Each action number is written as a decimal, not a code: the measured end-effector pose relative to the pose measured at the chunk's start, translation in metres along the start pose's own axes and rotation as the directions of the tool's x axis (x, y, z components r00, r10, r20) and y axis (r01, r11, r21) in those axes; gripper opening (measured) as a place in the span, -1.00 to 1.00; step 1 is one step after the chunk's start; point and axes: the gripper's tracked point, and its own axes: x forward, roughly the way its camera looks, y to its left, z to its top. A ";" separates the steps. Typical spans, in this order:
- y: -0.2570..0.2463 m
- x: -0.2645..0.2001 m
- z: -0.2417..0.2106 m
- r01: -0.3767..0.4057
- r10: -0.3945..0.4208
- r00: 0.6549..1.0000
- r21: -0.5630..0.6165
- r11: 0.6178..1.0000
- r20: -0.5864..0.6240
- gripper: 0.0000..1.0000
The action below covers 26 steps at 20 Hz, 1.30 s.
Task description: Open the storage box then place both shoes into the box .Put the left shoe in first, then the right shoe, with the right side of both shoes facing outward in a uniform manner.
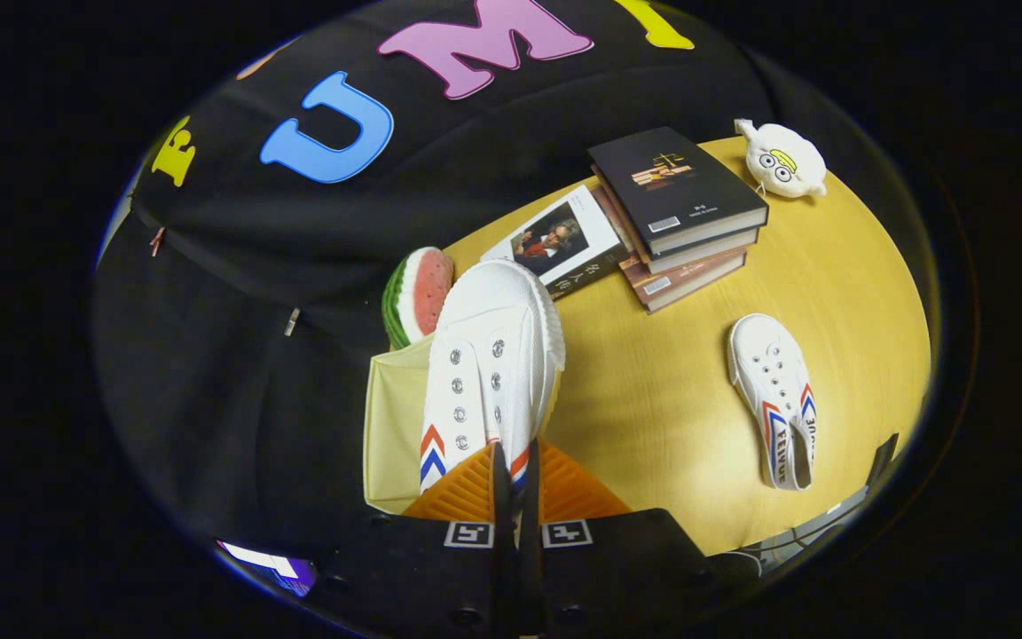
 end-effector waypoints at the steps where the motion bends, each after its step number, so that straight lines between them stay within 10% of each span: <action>1: 0.014 0.002 -0.002 -0.011 0.011 1.000 -0.004 1.000 0.000 -0.90; 23: 0.135 0.150 -0.080 -0.012 0.004 0.990 -0.052 0.999 -0.144 -0.89; 25: 0.166 0.150 -0.083 -0.130 0.132 0.984 0.020 0.991 -0.116 -0.55; 26: 0.173 0.142 -0.073 -0.162 0.163 0.982 0.024 0.987 -0.092 0.24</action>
